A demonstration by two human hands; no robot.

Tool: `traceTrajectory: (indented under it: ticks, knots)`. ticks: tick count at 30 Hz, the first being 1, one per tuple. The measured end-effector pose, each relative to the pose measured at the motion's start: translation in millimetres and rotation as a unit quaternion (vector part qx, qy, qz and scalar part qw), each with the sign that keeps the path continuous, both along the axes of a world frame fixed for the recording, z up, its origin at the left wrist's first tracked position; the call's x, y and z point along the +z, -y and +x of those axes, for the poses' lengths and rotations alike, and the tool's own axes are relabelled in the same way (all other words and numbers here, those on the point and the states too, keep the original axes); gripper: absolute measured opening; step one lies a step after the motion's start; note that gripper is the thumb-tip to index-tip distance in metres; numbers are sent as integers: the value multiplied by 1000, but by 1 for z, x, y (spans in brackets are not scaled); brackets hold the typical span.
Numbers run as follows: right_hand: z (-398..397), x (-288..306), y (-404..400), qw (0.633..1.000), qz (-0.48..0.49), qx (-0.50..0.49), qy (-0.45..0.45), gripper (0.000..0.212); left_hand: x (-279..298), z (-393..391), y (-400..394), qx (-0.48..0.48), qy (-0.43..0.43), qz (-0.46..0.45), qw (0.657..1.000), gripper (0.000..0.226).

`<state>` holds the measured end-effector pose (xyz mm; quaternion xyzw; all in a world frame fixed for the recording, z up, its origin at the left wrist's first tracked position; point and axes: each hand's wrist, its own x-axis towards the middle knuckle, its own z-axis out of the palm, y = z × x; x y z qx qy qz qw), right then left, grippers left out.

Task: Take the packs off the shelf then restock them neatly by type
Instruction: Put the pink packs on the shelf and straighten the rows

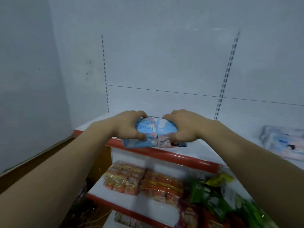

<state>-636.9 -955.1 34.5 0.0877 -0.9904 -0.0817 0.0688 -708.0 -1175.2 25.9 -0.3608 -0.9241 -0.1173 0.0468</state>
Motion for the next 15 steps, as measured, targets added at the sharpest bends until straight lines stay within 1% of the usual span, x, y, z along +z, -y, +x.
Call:
traceTrajectory:
  ticks: [6,12,15]
  knots:
    - [110,5,-115,993,-2,-115,-2,63,7,56,-140,-116,-11,-6,993,78]
    - [230,4,-221,977,0,-213,-6,73,3,132,-277,-218,-3,-8,976,76]
    - [283,-1,-265,966,-2,-258,-1,68,-2,173,-338,-265,-8,-17,964,79]
